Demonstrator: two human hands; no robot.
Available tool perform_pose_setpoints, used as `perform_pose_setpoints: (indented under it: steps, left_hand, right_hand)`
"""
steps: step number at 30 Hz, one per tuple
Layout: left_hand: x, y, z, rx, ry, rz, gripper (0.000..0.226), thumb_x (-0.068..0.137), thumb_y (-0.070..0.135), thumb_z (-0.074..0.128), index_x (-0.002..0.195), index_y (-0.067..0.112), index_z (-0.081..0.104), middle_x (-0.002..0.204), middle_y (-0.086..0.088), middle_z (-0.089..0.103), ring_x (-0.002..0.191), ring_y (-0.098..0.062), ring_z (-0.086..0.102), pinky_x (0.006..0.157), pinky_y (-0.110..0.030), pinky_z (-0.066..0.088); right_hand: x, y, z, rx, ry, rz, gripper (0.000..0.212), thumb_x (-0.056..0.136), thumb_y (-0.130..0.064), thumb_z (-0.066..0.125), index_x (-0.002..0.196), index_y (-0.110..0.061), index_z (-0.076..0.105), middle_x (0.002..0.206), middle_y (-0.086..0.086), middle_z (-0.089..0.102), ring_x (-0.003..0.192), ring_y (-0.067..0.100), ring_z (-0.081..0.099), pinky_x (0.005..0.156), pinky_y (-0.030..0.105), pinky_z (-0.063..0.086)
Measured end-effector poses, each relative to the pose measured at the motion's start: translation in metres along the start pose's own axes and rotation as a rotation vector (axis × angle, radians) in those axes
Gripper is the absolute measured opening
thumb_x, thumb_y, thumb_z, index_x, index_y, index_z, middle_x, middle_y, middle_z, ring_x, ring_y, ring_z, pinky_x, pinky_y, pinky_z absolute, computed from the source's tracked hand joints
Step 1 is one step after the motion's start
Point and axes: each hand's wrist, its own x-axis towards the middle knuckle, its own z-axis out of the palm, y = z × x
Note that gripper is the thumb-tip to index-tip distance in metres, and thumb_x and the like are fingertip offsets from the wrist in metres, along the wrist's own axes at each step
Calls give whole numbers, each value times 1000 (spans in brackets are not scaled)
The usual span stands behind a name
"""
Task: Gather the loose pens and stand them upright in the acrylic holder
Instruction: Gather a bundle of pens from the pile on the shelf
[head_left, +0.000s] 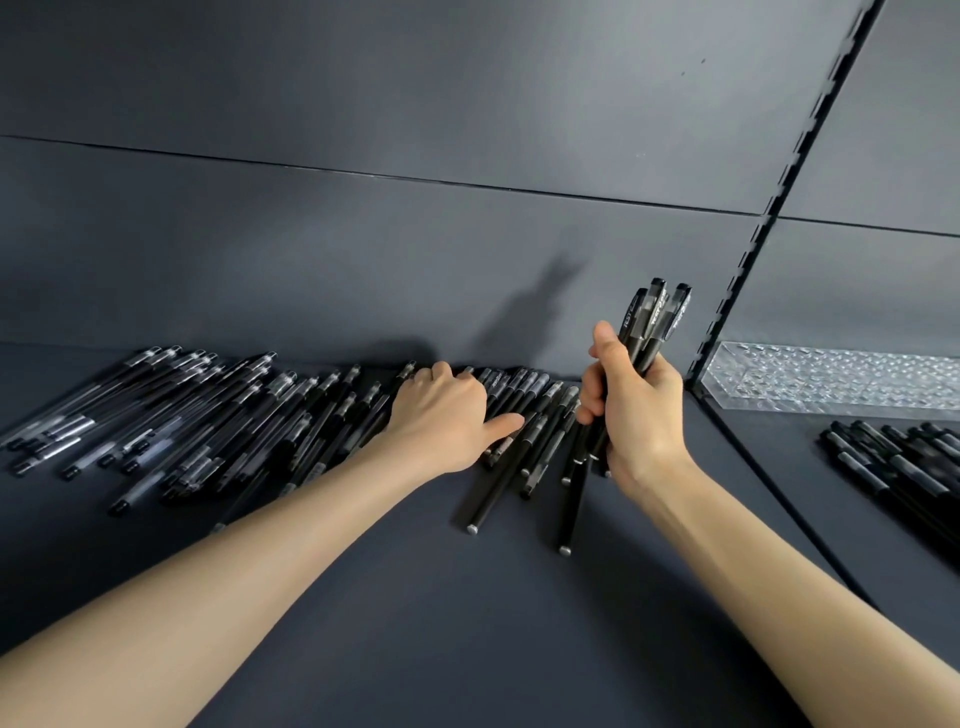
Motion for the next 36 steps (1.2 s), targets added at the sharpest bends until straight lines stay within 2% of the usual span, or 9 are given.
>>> perform_pose_setpoints:
  steps: [3,6,9,12,20,27,29,32,36]
  left_hand:
    - [2,-1,-1,44,-22,25,61,95,56,38,114,0,51,126,-22,49,119,-37,45,98,-38,35]
    - [5,1,-4,50,-36,58,50,94,52,44,102,3,54,117,-18,54,112,-35,49,93,-37,37]
    - [9,2,-10,21,-74,74,44,92,46,50,70,9,42,83,-5,52,88,-28,50,80,-33,37]
    - [14,3,-14,-20,-118,69,45,89,39,55,60,11,35,61,-1,43,65,-24,45,71,-30,38]
    - [19,6,-14,28,-159,32,36,90,32,57,64,12,41,65,-2,45,67,-26,46,66,-30,35]
    - [15,6,-20,39,-135,32,25,95,32,51,81,12,46,84,-5,50,78,-28,47,64,-31,34]
    - [9,1,-30,-128,-96,12,29,94,32,49,74,11,43,74,-3,49,71,-27,49,59,-30,34]
    - [-8,-12,-47,-587,3,62,28,90,24,48,70,6,55,64,-3,52,60,-19,49,58,-29,37]
    - [-47,-17,-50,-1005,21,141,32,96,26,47,72,8,59,82,-6,55,81,-16,52,81,-29,40]
  right_hand:
    - [-2,1,1,-16,-25,4,23,95,-26,55,79,-10,49,45,-4,40,42,12,33,42,23,35]
    - [-3,2,3,-29,-56,7,23,95,-25,55,79,-9,53,45,-3,40,42,12,34,43,24,35]
    - [-3,3,2,-34,-73,11,23,95,-24,55,79,-8,54,45,-3,40,42,12,35,43,24,36]
    - [-3,4,2,-44,-85,15,24,95,-23,55,77,-8,54,45,-4,41,42,12,35,44,24,36]
    - [-4,5,4,-58,-110,36,22,93,-23,58,78,-7,59,48,-2,47,44,12,41,48,26,40]
    - [-10,-3,8,-16,-140,55,18,90,-19,63,87,-1,58,51,0,37,44,12,28,40,22,28]
    - [-11,-6,8,-8,-135,61,17,88,-17,65,86,-4,56,51,0,34,43,12,27,40,22,27]
    - [-15,-10,10,22,-128,61,17,84,-19,70,79,-8,57,54,0,36,42,11,30,40,22,29]
    - [-28,-18,22,46,-246,28,21,78,-29,72,83,-12,62,54,2,39,44,12,35,41,21,33]
